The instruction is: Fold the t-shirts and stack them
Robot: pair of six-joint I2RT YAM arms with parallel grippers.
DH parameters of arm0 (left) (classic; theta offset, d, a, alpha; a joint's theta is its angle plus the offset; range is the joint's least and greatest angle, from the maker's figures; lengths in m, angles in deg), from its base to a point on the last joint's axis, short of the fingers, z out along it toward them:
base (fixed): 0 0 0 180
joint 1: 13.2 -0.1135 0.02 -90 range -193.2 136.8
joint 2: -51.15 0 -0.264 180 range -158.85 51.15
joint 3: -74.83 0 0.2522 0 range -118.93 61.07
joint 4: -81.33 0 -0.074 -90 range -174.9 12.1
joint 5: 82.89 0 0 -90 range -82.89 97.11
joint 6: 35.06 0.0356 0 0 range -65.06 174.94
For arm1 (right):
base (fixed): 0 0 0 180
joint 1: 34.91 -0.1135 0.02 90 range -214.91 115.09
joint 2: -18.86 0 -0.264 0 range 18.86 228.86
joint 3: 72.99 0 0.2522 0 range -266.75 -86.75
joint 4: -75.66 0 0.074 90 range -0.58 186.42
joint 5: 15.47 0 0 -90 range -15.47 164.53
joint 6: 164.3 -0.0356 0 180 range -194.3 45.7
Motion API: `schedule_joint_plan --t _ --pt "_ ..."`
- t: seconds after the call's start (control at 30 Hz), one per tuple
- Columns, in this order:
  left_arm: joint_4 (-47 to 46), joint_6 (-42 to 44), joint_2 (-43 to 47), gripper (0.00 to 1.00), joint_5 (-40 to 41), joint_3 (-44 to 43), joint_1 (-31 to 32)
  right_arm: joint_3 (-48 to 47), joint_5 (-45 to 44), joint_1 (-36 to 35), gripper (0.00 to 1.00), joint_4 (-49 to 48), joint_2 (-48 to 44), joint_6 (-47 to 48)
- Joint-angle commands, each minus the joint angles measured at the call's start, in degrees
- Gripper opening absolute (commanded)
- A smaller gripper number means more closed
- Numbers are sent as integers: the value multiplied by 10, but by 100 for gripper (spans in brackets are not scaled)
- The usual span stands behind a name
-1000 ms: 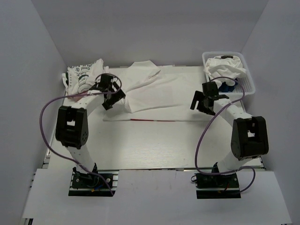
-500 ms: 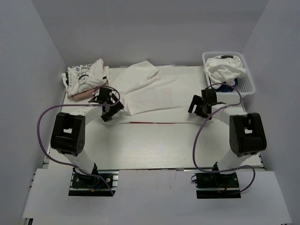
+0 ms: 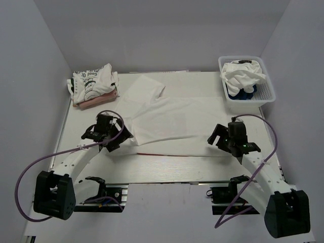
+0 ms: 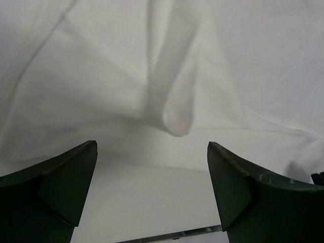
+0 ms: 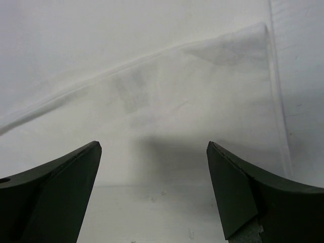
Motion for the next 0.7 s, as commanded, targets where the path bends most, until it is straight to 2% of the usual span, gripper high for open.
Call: schedule_joint_plan --t 0.0,0.23,0.43,0.47,0.53,0.57,0.63,0.67 --pt "-7 32 -8 99 -59 -60 14 -46 -23 2 90 26 -25 7" --pt "4 80 -143 98 -61 -138 60 -77 -45 2 90 19 6 18" --pt "55 88 -220 84 -7 -192 95 -94 -75 4 90 45 42 19" --pt "55 88 -225 74 5 -192 103 -94 -75 4 90 44 45 19" --pt "62 88 -234 62 25 -205 110 -94 -83 4 90 44 47 22" --pt "67 82 -247 47 32 -216 117 -99 -89 4 90 47 48 21" --pt "73 82 -260 27 40 -224 122 -102 -99 3 90 51 47 21" --pt "73 82 -272 0 45 -230 122 -104 -102 3 90 51 45 21"
